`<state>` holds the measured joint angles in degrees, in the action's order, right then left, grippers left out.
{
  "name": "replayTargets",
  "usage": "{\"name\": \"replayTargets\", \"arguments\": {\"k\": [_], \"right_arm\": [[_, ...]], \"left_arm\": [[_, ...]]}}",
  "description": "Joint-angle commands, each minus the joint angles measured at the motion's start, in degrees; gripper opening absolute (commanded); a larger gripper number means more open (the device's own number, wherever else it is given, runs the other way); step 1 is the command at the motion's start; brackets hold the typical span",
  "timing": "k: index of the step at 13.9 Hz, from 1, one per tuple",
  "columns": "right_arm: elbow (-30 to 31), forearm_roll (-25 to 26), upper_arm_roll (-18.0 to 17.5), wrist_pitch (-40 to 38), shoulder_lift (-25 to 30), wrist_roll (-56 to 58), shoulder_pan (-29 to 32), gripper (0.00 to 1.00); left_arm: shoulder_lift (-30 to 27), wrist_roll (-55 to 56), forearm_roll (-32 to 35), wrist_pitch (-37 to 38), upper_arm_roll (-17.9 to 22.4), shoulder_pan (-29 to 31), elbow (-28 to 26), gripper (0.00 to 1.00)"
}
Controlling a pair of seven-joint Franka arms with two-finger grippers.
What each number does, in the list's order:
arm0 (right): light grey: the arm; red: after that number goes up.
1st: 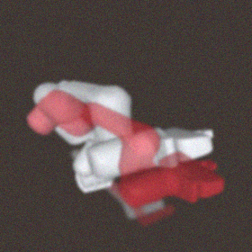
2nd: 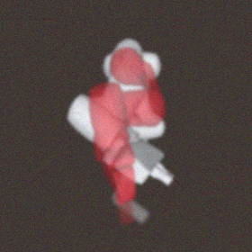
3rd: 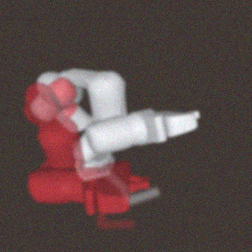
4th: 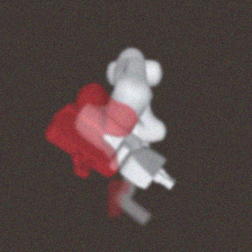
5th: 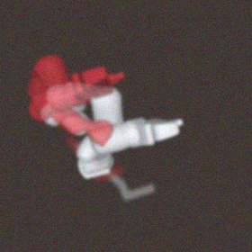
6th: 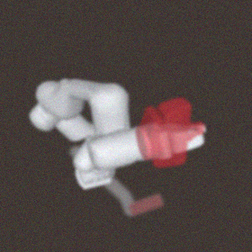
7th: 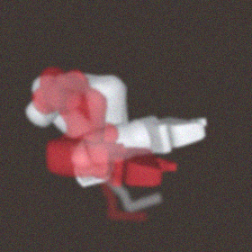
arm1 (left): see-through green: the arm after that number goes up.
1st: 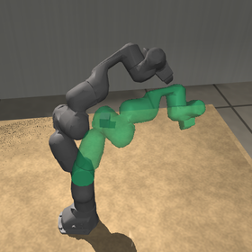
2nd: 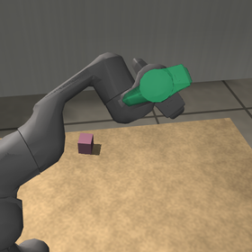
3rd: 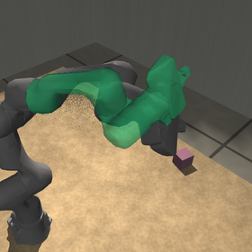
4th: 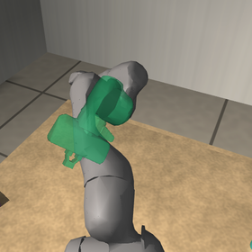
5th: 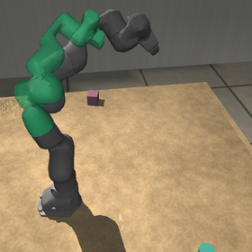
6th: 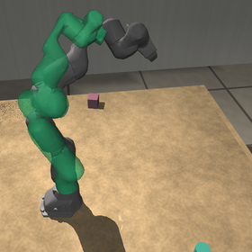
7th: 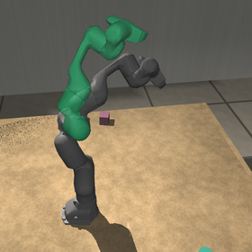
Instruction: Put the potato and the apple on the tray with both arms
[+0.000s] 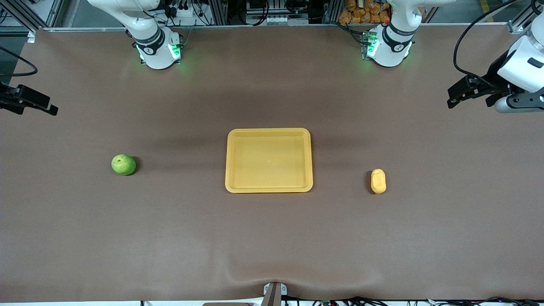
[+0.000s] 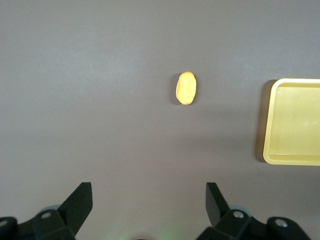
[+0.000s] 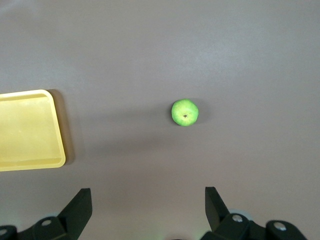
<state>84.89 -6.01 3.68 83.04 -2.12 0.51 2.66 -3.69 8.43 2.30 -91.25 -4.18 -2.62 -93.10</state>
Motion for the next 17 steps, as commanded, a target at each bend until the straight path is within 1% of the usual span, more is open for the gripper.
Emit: {"name": "replayTargets", "arguments": {"k": [1, 3, 10, 15, 17], "right_arm": [[-1.6, -2.7, -0.1, 0.5, -0.9, -1.0, 0.9, 1.00], [-1.6, -3.8, -0.1, 0.5, -1.7, -0.4, 2.1, 1.00], [-1.6, -3.8, -0.1, 0.5, -2.4, -0.9, 3.1, 1.00], [-1.6, -3.9, -0.1, 0.5, -2.7, -0.9, 3.1, 1.00], [-1.6, -3.9, -0.2, 0.5, -3.1, -0.5, 3.0, 1.00]], "left_arm": [[0.4, -1.0, -0.4, -0.1, 0.0, 0.2, 0.6, 1.00], [0.5, -1.0, -0.5, -0.1, 0.0, 0.3, 0.5, 1.00], [2.3, -0.3, -0.5, -0.2, 0.1, 0.3, 0.6, 1.00], [5.4, -0.1, -0.6, -2.8, 0.1, 0.2, 0.1, 1.00], [5.9, -0.1, -0.6, -5.0, 0.1, 0.2, -1.4, 1.00]]}}
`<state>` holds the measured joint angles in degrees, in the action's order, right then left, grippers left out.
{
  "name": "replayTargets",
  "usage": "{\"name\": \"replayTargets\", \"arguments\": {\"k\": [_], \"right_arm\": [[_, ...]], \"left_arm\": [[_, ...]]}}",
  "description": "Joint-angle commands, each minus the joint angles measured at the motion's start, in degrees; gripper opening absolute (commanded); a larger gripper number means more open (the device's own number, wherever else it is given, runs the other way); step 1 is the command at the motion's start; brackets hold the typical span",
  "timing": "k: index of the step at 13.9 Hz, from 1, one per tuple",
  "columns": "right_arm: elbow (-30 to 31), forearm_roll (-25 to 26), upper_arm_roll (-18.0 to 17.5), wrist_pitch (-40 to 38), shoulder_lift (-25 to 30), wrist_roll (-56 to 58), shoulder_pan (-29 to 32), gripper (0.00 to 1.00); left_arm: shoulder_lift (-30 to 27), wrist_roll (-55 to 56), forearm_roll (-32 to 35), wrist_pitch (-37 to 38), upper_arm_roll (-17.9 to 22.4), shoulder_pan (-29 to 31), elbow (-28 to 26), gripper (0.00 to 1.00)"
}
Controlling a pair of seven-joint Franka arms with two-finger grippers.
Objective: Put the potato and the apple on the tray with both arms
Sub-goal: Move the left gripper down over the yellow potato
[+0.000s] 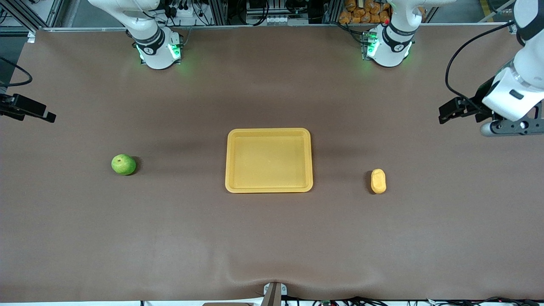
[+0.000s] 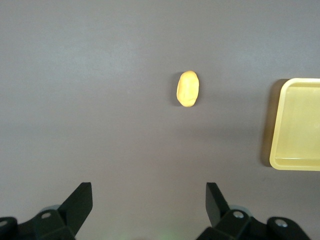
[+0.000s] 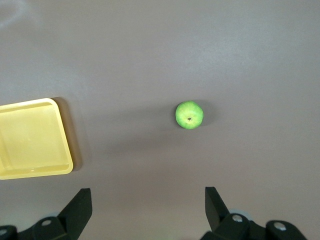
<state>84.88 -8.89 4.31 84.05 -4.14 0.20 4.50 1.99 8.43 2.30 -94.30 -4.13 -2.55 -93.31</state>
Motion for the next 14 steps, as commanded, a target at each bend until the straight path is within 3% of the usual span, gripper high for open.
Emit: {"name": "replayTargets", "arguments": {"k": [1, 7, 14], "right_arm": [[-1.6, -1.0, -0.8, -0.6, -1.1, -0.2, 1.1, 1.00], [-1.6, -1.1, -0.8, -0.6, -1.3, -0.5, 0.9, 1.00], [-1.7, -1.0, -0.8, 0.4, -1.8, -0.8, 0.8, 1.00]], "left_arm": [[0.2, -0.1, -0.6, -3.2, 0.0, 0.2, -2.4, 1.00], [0.6, -0.1, -0.5, -13.6, -0.2, -0.1, -10.6, 1.00], [5.6, -0.1, -0.5, -19.1, -0.3, -0.4, -12.3, 1.00]]}}
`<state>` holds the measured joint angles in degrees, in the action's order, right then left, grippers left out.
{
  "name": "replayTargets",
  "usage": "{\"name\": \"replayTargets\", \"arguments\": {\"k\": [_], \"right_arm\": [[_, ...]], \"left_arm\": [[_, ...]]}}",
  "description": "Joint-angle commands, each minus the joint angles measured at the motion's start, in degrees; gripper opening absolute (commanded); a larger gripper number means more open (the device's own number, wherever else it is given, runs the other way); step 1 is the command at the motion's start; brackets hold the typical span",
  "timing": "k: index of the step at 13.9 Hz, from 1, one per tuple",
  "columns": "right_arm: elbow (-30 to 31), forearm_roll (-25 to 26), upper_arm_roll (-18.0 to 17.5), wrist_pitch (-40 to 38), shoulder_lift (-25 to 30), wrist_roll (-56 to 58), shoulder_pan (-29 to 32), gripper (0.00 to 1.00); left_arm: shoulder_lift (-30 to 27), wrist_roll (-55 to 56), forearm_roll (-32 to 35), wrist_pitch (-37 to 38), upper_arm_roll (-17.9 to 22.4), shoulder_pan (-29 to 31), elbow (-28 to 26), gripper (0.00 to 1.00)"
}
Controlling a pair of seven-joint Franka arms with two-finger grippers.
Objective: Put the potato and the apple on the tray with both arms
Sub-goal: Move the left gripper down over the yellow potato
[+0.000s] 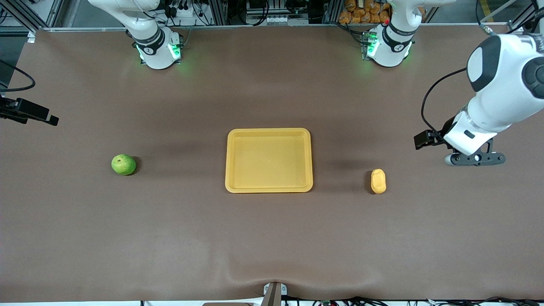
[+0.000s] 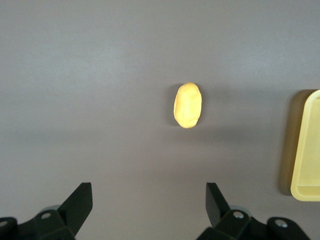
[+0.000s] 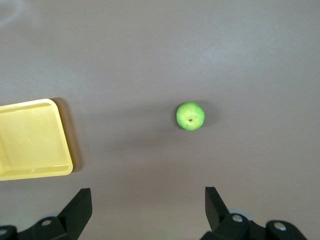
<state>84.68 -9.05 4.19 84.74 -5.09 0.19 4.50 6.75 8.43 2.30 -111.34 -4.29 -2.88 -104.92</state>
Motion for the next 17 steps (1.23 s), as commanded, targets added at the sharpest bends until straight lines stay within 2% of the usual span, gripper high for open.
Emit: {"name": "replayTargets", "arguments": {"k": [1, 17], "right_arm": [[-1.5, -0.9, -0.8, -0.2, -1.1, -0.8, 0.6, 1.00], [-1.7, -0.5, -0.8, -0.3, -1.5, -0.6, 0.5, 1.00]], "left_arm": [[1.8, -0.1, -0.5, -2.7, -0.1, -0.2, -0.7, 1.00], [13.1, 0.7, -0.5, -17.1, -0.1, -1.4, -2.2, 1.00]]}}
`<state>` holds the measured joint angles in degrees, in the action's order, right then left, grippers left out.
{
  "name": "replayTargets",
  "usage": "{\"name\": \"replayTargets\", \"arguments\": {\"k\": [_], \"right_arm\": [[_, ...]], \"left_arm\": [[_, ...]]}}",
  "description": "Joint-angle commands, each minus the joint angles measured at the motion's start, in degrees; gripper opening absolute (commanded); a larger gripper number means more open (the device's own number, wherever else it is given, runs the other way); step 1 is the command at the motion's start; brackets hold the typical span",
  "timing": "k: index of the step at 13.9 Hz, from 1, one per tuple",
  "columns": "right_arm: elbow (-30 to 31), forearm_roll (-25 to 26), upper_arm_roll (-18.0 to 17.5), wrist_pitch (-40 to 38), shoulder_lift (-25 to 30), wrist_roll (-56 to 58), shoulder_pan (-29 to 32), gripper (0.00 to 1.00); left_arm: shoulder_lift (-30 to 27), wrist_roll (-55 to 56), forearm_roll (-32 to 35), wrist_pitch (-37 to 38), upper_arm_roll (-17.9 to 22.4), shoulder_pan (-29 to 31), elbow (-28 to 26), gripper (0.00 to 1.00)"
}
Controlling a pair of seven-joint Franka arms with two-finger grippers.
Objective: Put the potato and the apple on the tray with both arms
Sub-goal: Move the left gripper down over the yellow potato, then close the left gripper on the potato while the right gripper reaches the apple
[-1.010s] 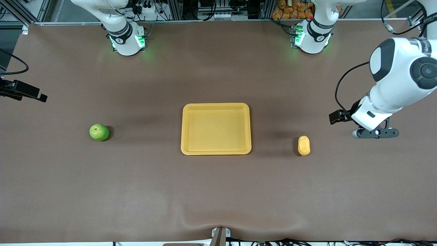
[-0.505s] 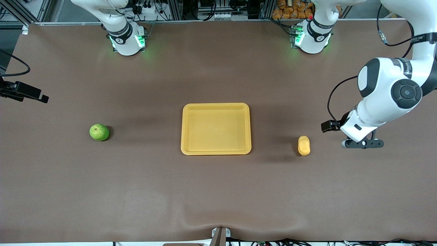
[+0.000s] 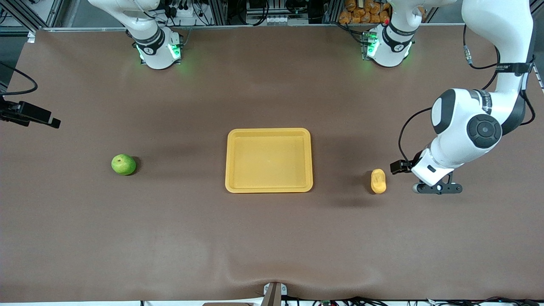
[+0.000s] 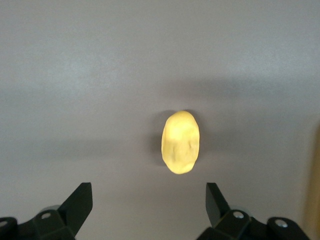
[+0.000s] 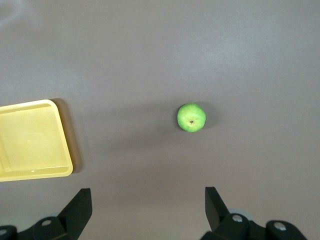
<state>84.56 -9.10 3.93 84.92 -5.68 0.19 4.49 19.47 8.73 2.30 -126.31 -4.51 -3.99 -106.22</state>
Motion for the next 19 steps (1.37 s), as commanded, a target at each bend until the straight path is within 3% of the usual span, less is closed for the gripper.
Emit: {"name": "replayTargets", "arguments": {"k": [1, 14, 19], "right_arm": [[-1.6, -0.4, -0.5, -0.5, -0.9, -0.5, 0.5, 1.00], [-1.6, -1.1, -0.6, -0.5, -1.9, -0.8, 0.3, 1.00], [-1.6, -1.2, -0.8, 0.8, -7.7, -0.4, -1.8, 1.00]], "left_arm": [[0.5, 0.4, -0.5, -3.4, 0.1, -0.3, -1.4, 1.00], [6.8, 3.2, -0.6, -16.4, 0.1, -2.6, -4.5, 1.00], [9.1, 3.2, -0.3, -17.7, 0.2, -2.5, -4.5, 0.93]]}}
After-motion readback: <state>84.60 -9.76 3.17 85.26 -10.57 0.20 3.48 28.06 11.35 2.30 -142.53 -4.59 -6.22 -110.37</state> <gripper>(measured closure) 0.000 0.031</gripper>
